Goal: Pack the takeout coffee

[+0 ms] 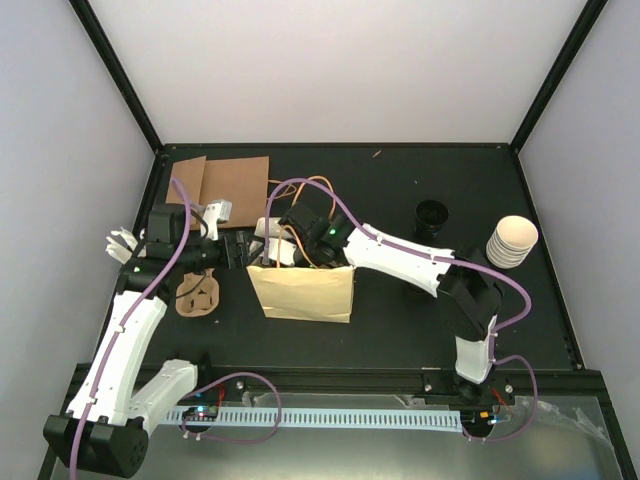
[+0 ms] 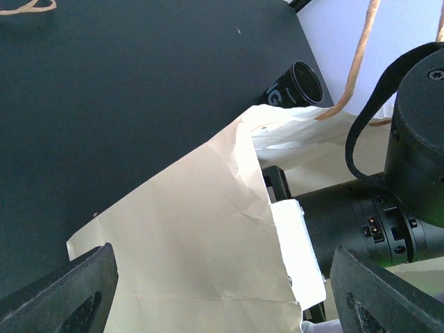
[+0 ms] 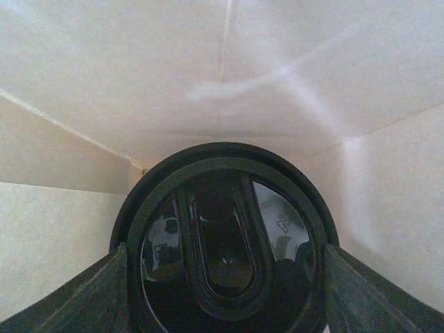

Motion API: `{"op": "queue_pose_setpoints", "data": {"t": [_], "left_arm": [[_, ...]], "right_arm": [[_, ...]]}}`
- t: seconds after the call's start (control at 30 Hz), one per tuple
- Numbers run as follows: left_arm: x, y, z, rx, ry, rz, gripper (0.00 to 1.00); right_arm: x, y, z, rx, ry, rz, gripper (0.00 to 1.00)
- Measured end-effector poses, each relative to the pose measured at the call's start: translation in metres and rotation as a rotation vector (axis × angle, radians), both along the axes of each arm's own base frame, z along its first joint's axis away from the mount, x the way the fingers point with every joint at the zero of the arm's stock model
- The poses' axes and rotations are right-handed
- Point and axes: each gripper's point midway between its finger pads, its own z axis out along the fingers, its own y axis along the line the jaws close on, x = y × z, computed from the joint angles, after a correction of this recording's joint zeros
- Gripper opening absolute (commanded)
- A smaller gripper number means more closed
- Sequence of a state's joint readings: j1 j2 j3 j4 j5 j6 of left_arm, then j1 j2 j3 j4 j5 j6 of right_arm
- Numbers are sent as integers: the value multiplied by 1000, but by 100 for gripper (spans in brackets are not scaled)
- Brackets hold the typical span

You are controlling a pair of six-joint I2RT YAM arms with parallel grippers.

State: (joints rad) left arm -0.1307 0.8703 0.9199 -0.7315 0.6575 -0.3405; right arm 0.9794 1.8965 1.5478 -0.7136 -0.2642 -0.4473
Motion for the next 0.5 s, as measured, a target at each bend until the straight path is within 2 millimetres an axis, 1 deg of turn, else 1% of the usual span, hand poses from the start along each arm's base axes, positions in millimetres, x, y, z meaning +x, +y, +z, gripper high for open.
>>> {"op": "queue_pose_setpoints", "data": {"t": [0.17,0.3,0.37,0.43,0.5], "left_arm": [[-1,-1,0,0,1,-2,87],[-1,-1,0,0,0,-3,87],[-1,-1,0,0,0,-3,87],[-1,-1,0,1,2,-5,87],[-3,-2,-2,3,9,-11,87]], "right_arm": [[1,-1,1,0,-5,-8,57],[1,-2,2,-4,-7,-17,71],[0,-4,3,-9,-5,-23,83],[0,-6,3,-19,3,-32,98],[-4,-14,1,-55,23,-44,100]]}}
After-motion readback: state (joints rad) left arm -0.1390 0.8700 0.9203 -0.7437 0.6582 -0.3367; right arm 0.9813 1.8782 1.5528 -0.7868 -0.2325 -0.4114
